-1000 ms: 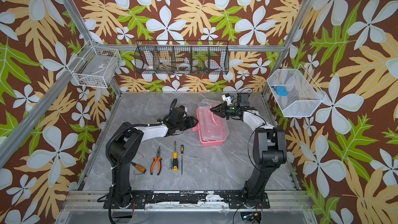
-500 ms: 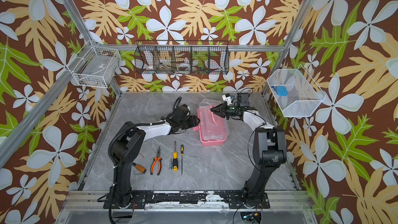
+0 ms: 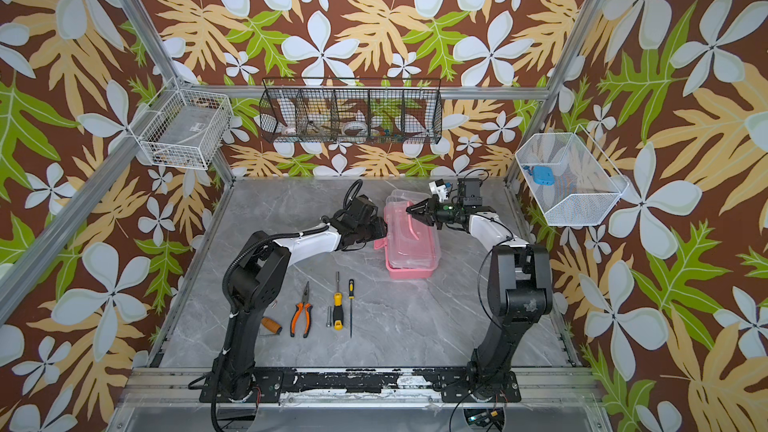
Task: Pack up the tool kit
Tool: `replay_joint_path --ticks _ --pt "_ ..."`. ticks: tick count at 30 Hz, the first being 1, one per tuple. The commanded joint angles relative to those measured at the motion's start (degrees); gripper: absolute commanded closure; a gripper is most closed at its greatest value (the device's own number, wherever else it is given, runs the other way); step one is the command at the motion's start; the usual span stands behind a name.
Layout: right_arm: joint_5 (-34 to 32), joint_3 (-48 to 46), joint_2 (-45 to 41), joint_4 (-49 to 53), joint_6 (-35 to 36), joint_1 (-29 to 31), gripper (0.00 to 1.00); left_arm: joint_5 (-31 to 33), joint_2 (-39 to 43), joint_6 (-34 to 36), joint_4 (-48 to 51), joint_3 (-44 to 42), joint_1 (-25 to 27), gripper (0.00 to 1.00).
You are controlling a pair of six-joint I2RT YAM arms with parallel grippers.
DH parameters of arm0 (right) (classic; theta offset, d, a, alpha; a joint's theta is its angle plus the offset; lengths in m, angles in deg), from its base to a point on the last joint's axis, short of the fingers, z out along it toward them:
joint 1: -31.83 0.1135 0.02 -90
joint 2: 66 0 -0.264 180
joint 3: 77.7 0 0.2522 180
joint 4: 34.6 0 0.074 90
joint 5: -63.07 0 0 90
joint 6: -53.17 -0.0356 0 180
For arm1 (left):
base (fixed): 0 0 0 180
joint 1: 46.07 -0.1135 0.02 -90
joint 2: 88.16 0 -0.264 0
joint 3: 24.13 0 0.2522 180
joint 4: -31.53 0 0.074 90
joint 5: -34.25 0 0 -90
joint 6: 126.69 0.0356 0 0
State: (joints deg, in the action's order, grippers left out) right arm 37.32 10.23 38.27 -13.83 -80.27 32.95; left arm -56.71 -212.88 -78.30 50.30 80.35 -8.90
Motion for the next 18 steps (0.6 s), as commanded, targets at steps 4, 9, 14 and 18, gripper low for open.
replay_joint_path --ticks 4,9,14,18 --pt "1.7 0.9 0.5 -2.2 -0.5 0.1 0.82 7.5 -3.4 5.0 15.1 6.8 1.3 0.68" --pt "2.2 1.1 0.3 -3.4 -1.2 0.0 0.82 8.4 -4.8 6.0 17.2 9.5 1.2 0.82" --pt "3.1 0.4 -1.5 -5.5 -2.7 -0.6 0.82 9.8 -5.8 7.2 19.5 10.8 1.2 0.87" --pt "3.3 0.0 -3.9 -5.4 -2.9 -2.6 0.82 10.6 -5.9 7.6 19.8 9.9 1.3 0.88"
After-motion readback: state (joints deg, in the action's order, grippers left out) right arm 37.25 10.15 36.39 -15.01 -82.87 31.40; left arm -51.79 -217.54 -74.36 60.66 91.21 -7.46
